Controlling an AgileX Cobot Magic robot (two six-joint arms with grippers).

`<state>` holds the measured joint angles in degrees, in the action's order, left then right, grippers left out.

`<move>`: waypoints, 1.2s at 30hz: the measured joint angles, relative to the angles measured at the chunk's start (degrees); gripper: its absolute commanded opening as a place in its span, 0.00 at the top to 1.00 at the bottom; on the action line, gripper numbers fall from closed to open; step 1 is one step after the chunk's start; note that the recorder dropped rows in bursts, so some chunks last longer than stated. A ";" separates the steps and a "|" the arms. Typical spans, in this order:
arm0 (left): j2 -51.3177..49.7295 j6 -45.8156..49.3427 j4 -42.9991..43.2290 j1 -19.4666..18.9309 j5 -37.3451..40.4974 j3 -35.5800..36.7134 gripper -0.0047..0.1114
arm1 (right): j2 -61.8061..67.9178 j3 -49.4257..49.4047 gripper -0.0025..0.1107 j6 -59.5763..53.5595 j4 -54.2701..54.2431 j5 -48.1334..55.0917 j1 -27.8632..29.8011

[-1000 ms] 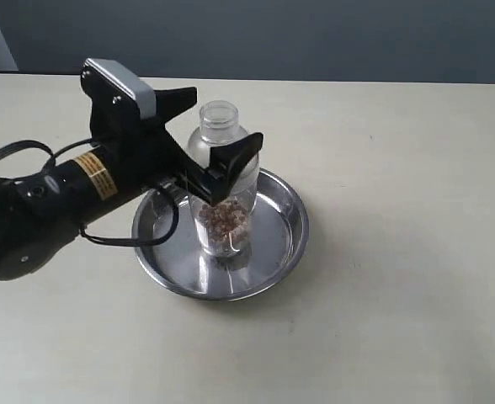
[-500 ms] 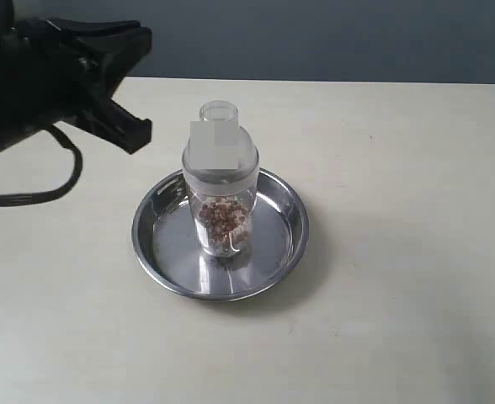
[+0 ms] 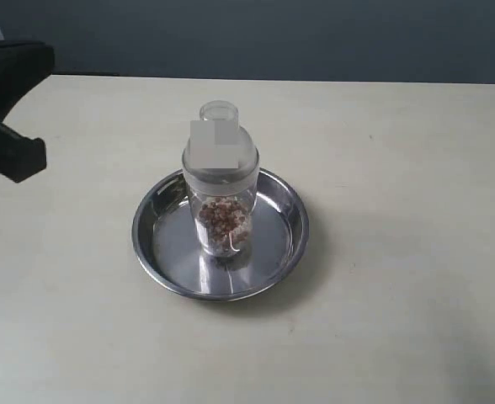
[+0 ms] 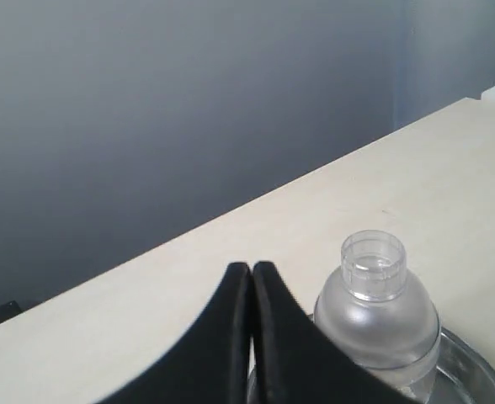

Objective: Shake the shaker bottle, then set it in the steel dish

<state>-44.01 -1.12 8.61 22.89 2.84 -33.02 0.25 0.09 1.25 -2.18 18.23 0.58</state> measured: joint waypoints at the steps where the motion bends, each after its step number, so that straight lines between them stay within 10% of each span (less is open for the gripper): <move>1: 0.65 0.00 0.74 0.00 0.27 0.00 0.95 | 0.00 0.00 0.99 0.00 0.00 0.00 0.00; 13: 20.26 0.00 -2.89 -5.44 -5.42 14.10 0.95 | 0.00 0.00 0.99 0.00 0.00 0.00 0.00; 22: 36.53 0.00 -5.02 -14.14 7.48 22.19 0.95 | 0.00 0.00 0.99 0.00 0.00 0.00 0.00; 36: 39.98 0.00 -11.81 -14.82 10.04 32.66 0.95 | 0.00 0.00 0.99 0.00 0.00 0.00 0.00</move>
<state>-4.02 -1.12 -3.20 8.07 12.88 -0.36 0.25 0.09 1.25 -2.18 18.23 0.58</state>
